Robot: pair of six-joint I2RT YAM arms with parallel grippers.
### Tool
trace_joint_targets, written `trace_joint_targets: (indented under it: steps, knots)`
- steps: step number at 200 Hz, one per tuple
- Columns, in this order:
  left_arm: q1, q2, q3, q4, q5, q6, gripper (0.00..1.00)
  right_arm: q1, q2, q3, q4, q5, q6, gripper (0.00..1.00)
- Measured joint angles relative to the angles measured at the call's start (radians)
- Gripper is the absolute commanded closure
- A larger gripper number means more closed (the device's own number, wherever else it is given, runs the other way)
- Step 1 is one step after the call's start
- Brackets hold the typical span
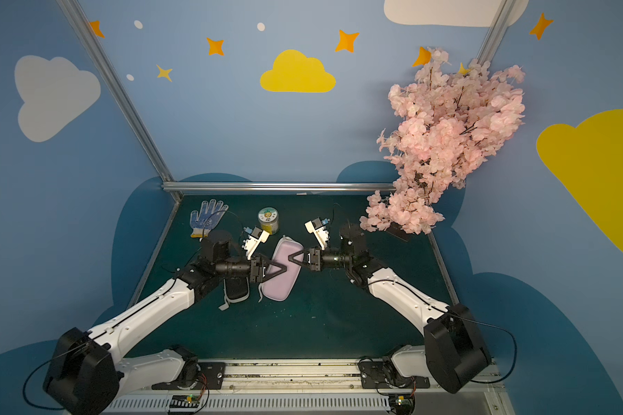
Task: Put umbrellas into zippered umbrella sleeves
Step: Adjust the umbrella sleeve.
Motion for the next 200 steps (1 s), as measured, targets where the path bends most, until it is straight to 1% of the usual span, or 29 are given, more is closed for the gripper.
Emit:
trace_joint_targets:
  steps: [20, 48, 67, 73, 83, 96, 110, 138, 147, 159, 175, 183, 200]
  knots:
    - [0.003, -0.002, 0.002, 0.016, 0.01, 0.01, 0.43, 0.013, -0.014, -0.006, -0.03, -0.001, -0.056, 0.79]
    - [0.003, 0.016, 0.003, 0.038, 0.035, 0.029, 0.48, 0.021, -0.036, -0.019, -0.035, 0.011, -0.094, 0.75]
    - [-0.002, 0.039, 0.006, 0.043, 0.052, 0.047, 0.61, 0.03, -0.046, -0.032, -0.037, 0.026, -0.106, 0.72]
    - [-0.003, 0.043, 0.006, 0.043, 0.054, 0.053, 0.62, 0.031, -0.047, -0.035, -0.04, 0.031, -0.108, 0.71]
    - [-0.003, 0.05, 0.006, 0.045, 0.055, 0.064, 0.61, 0.031, -0.047, -0.037, -0.045, 0.041, -0.113, 0.71]
    - [-0.004, 0.054, 0.006, 0.047, 0.055, 0.071, 0.53, 0.032, -0.048, -0.038, -0.049, 0.051, -0.119, 0.71]
    - [-0.006, 0.058, 0.006, 0.05, 0.056, 0.075, 0.49, 0.035, -0.055, -0.041, -0.051, 0.063, -0.123, 0.7]
    - [-0.025, 0.06, 0.006, 0.053, 0.062, 0.076, 0.49, 0.047, -0.064, -0.042, -0.054, 0.085, -0.121, 0.69]
    - [-0.03, 0.06, 0.001, 0.059, 0.062, 0.072, 0.53, 0.048, -0.067, -0.042, -0.054, 0.091, -0.114, 0.69]
    - [-0.037, 0.06, -0.013, 0.076, 0.06, 0.069, 0.62, 0.047, -0.071, -0.044, -0.055, 0.094, -0.103, 0.68]
    - [-0.048, 0.061, -0.036, 0.106, 0.05, 0.05, 0.72, 0.048, -0.076, -0.052, -0.06, 0.101, -0.088, 0.66]
    - [-0.051, 0.061, -0.041, 0.111, 0.048, 0.048, 0.76, 0.048, -0.076, -0.056, -0.062, 0.103, -0.085, 0.63]
    - [-0.059, 0.061, -0.04, 0.104, 0.048, 0.058, 0.79, 0.047, -0.076, -0.06, -0.064, 0.103, -0.068, 0.54]
